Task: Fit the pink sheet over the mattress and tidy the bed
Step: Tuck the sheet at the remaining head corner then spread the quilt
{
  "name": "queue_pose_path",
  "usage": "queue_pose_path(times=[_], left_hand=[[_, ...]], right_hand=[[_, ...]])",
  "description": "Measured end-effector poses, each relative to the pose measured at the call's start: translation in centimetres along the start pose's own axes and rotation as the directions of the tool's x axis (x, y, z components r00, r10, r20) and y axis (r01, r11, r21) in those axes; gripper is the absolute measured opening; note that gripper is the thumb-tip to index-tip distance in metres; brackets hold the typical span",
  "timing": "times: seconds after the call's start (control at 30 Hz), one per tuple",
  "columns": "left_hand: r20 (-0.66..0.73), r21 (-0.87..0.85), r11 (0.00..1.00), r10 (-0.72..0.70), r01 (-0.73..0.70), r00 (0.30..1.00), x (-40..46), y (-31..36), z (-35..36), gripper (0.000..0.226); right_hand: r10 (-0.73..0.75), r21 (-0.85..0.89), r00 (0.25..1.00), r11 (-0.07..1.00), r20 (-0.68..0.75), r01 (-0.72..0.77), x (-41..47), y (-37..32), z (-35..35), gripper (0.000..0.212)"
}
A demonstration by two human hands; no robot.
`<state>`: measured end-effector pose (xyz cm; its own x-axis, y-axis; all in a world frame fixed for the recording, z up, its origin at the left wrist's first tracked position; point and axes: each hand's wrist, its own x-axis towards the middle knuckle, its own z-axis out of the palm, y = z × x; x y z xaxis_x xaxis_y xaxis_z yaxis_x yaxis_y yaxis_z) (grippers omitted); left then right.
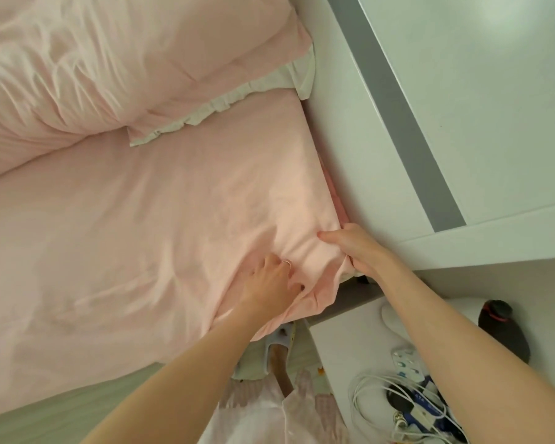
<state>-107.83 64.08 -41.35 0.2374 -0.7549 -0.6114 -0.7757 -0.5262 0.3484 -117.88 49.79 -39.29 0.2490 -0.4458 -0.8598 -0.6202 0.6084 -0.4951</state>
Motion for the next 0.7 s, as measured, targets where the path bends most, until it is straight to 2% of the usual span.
queue_pose_path(times=[0.07, 0.17, 0.27, 0.3, 0.37, 0.4, 0.43, 0.5, 0.57, 0.6, 0.63, 0.7], left_hand=[[-0.017, -0.036, 0.999, 0.018, -0.019, 1.0, 0.5, 1.5, 0.4, 0.029], [0.019, -0.242, 0.97, -0.008, 0.012, 1.0, 0.8, 2.6, 0.2, 0.024], [0.079, -0.417, 0.909, 0.003, 0.031, 0.997, 0.5, 1.9, -0.2, 0.025], [0.114, -0.508, 0.86, 0.006, 0.053, 0.994, 0.3, 1.6, -0.3, 0.026], [0.177, -0.734, 0.67, 0.036, 0.107, 0.984, 0.1, 1.3, -0.2, 0.026], [0.168, -0.795, 0.596, 0.035, 0.114, 0.985, 0.2, 1.3, -0.1, 0.023], [0.131, -0.811, 0.577, 0.016, 0.097, 0.991, 0.3, 1.3, -0.2, 0.022], [0.017, -0.797, 0.602, -0.062, 0.051, 0.998, 0.7, 1.0, -0.5, 0.023], [-0.095, -0.755, 0.654, -0.168, 0.039, 0.981, 1.3, 0.5, -1.5, 0.023], [-0.135, -0.753, 0.657, -0.204, 0.033, 0.97, 1.8, 0.3, -1.9, 0.023], [-0.145, -0.772, 0.635, -0.225, 0.032, 0.963, 2.2, 0.1, -2.5, 0.022], [-0.085, -0.833, 0.55, -0.243, 0.065, 0.966, 3.3, 0.4, -3.8, 0.031]], right_hand=[[-0.002, -0.001, 1.0, 1.0, -0.026, 0.002, 0.1, 0.5, -0.3, 0.036], [-0.029, -0.025, 0.991, 0.999, -0.133, 0.026, 0.1, 1.0, -1.3, 0.03], [-0.017, -0.144, 0.979, 0.989, -0.202, -0.012, 0.2, 1.5, -1.6, 0.032], [-0.019, -0.18, 0.976, 0.983, -0.217, -0.021, 0.2, 1.7, -1.4, 0.033], [-0.041, -0.218, 0.971, 0.976, -0.234, -0.011, 0.3, 1.5, -1.0, 0.033], [-0.062, -0.198, 0.971, 0.98, -0.23, 0.016, 0.2, 1.4, -0.7, 0.033], [-0.087, -0.14, 0.972, 0.988, -0.218, 0.057, 0.1, 1.2, -0.6, 0.032], [-0.076, 0.124, 0.979, 0.987, -0.187, 0.1, 0.0, 0.9, -0.5, 0.024], [-0.062, 0.405, 0.994, 0.91, -0.088, 0.093, 0.2, 0.9, -0.7, 0.018], [-0.084, 0.491, 0.996, 0.867, -0.03, 0.088, 0.4, 1.0, -0.9, 0.022], [-0.105, 0.531, 0.994, 0.843, 0.01, 0.083, 0.5, 1.0, -0.8, 0.028], [-0.114, 0.486, 0.992, 0.871, 0.047, 0.076, 0.7, 0.6, -0.4, 0.035]])
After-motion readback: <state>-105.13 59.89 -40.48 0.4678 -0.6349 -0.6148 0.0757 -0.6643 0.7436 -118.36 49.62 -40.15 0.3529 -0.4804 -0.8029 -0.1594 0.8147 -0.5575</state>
